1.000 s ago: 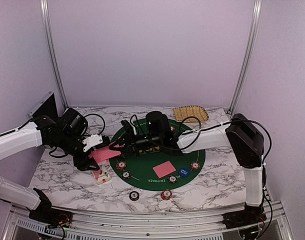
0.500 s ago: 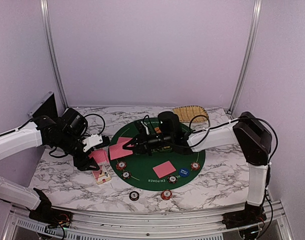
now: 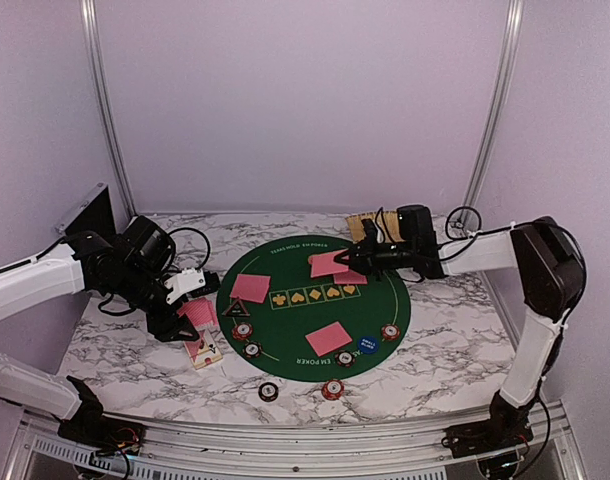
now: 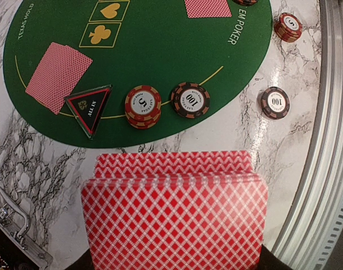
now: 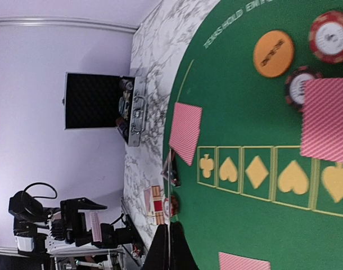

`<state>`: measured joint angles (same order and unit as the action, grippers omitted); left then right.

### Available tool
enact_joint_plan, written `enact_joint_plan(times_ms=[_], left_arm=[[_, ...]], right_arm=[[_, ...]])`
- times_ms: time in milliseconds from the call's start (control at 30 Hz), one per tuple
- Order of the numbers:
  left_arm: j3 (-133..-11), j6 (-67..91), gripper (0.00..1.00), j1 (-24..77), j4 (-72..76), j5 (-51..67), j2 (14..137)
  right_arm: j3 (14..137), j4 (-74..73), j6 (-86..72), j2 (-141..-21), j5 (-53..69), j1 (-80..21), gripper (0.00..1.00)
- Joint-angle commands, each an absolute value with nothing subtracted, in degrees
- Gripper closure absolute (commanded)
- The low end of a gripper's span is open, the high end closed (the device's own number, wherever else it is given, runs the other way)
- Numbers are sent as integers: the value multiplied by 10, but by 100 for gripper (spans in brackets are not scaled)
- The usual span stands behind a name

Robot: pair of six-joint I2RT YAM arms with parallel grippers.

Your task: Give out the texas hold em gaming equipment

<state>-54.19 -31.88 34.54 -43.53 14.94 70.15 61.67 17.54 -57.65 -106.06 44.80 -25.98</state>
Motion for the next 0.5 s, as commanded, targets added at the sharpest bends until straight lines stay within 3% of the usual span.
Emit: enact_joint_plan(times_ms=[0,467], left_arm=[[-542,-315,100,344,-430,154,695],[-544,-314,100,344,-430,152,695]], right_arm=[[637,77,-483,-1052,420,-202,100],[742,-45,-388,-1168,378,-153,100]])
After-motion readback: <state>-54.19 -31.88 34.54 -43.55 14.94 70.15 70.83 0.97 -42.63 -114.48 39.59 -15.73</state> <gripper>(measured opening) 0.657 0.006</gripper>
